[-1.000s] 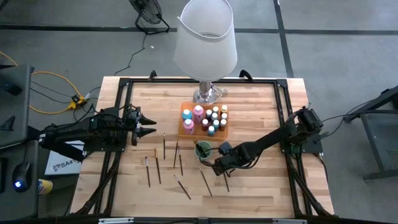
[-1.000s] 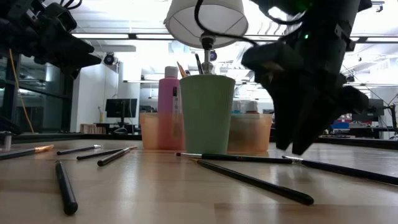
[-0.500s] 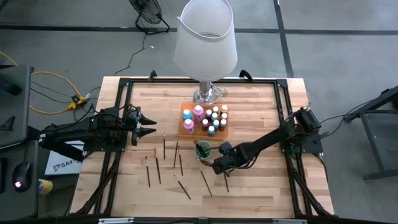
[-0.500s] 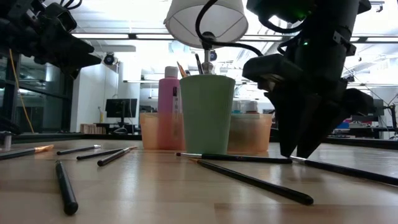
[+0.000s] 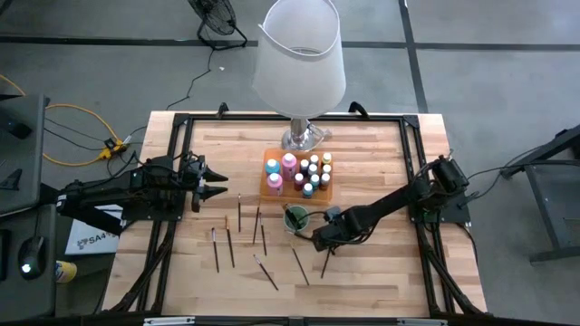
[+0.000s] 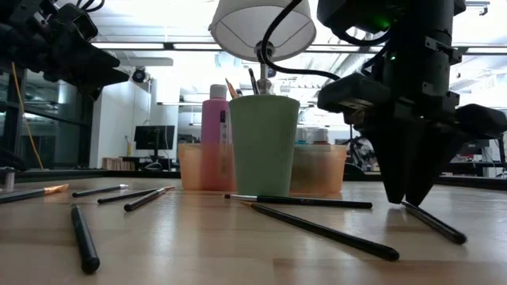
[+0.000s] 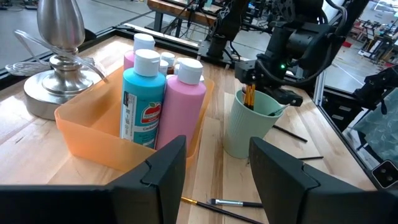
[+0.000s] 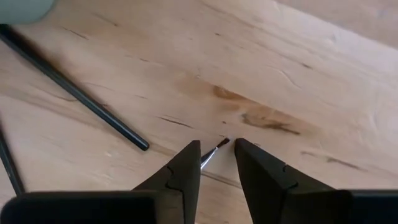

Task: Pick & Place Paint Supplies
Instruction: Put the gray paintbrushes into the green cup

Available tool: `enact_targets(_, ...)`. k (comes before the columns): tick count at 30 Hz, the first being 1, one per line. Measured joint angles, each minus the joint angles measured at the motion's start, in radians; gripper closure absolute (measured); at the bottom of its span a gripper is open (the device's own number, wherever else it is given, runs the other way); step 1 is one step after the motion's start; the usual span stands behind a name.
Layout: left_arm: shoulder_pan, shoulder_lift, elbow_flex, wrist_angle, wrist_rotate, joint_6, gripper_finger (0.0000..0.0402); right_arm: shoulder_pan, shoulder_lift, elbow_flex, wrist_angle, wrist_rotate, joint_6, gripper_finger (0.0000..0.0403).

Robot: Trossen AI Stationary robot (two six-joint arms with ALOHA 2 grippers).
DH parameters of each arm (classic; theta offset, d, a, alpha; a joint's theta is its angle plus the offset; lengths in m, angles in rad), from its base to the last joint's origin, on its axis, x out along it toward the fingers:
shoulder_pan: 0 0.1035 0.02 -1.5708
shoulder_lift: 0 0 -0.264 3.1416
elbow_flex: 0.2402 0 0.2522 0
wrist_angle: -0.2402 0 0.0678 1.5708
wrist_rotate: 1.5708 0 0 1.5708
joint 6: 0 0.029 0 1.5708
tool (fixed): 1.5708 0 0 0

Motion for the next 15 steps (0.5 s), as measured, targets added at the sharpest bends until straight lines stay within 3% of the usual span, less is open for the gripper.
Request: enact_targets(15, 0.0, 0.0, 0.0, 0.0, 0.0, 0.0, 0.0229, -0.017, 0.002, -0.002, 0.001, -0.003, 0.214, 0.0305)
